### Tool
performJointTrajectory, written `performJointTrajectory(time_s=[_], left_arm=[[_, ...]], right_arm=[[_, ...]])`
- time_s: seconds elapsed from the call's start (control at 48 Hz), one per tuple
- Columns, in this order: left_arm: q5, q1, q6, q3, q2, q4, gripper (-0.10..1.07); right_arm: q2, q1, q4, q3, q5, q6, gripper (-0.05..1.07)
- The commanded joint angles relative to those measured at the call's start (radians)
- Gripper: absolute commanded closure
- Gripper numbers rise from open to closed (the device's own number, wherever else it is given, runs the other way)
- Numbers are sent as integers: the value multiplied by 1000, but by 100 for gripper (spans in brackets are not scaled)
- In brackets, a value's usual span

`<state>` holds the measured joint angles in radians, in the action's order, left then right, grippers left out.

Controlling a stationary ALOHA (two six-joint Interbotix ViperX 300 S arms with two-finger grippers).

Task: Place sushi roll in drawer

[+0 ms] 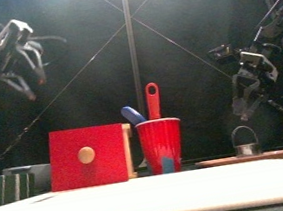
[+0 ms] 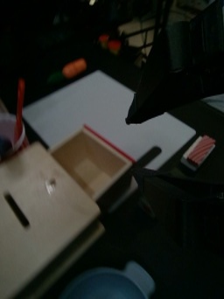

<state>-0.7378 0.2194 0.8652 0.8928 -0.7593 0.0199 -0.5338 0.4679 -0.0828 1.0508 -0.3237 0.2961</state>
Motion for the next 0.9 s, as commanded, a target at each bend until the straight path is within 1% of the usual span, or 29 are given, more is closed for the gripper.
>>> performJointTrajectory(time_s=[0.0, 0.083, 0.104, 0.188, 0.25, 0.333, 0.479, 0.646, 0.771, 0.875], left_arm=[[2, -101, 161, 23, 2, -144, 14], [11, -186, 313, 55, 2, -235, 13], [12, -213, 371, 71, 8, -264, 13], [15, -270, 514, 109, 35, -324, 13], [14, -307, 601, 130, 71, -353, 13], [14, -356, 683, 141, 127, -376, 11], [17, -410, 730, 129, 201, -368, 6], [55, -445, 735, 95, 273, -351, -3], [94, -460, 739, 81, 307, -330, -4], [109, -488, 739, 72, 341, -276, -4]], right_arm=[[-3, 0, 2, -9, 14, 0, 5], [2, 0, 2, -11, 17, 0, 5], [3, 0, 2, -11, 17, 0, 5], [8, 0, 2, -9, 23, 0, 5], [14, 0, 2, -9, 28, 0, 5], [21, -3, 2, -9, 32, 0, 5], [32, -8, 2, -11, 32, 0, 5], [43, -9, 2, -9, 34, 0, 5], [48, -14, 2, -8, 34, -2, 5], [49, -17, 2, -3, 34, -2, 5]])
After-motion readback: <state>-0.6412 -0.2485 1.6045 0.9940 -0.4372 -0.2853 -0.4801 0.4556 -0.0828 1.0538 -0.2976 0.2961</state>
